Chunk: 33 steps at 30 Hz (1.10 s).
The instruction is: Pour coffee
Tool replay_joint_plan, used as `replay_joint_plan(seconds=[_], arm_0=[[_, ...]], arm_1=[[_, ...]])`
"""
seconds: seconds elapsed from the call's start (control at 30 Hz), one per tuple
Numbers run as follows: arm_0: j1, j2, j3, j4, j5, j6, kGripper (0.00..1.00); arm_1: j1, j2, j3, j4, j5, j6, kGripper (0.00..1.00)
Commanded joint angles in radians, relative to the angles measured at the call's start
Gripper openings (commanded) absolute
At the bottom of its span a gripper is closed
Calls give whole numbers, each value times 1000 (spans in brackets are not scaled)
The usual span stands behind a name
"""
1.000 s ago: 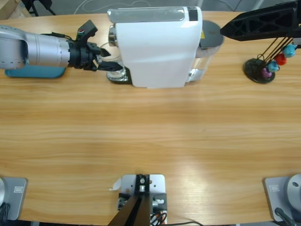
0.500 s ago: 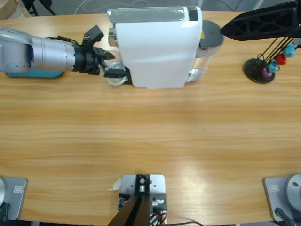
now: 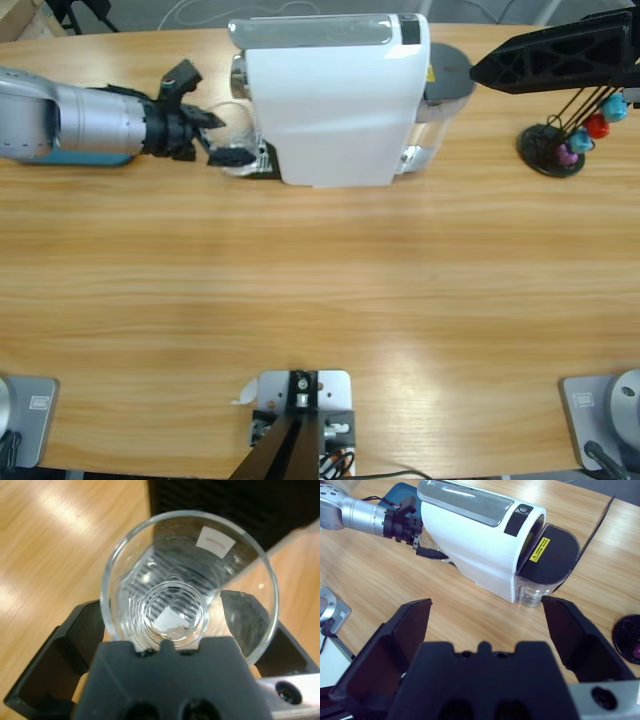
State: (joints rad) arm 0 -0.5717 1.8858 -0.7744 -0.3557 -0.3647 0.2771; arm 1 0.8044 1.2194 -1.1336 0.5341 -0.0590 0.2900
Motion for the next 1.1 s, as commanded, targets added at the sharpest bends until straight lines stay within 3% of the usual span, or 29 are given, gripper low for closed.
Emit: replay_joint_plan(seconds=[0.03,0.67,0.77,1.1], arm_0=[[17,31,-39,-15,-60,-21,1000],[-2,-15,-30,-14,-114,-47,1000],[4,-32,-3,-14,-195,-61,1000],[53,-111,39,-16,-215,-82,1000]], arm_1=[[-14,-9,39,13,-12,-11,1000],[-14,-12,38,6,-12,-11,1000],[-14,-12,38,9,-18,-11,1000],[-14,-12,43,9,-13,-10,1000]])
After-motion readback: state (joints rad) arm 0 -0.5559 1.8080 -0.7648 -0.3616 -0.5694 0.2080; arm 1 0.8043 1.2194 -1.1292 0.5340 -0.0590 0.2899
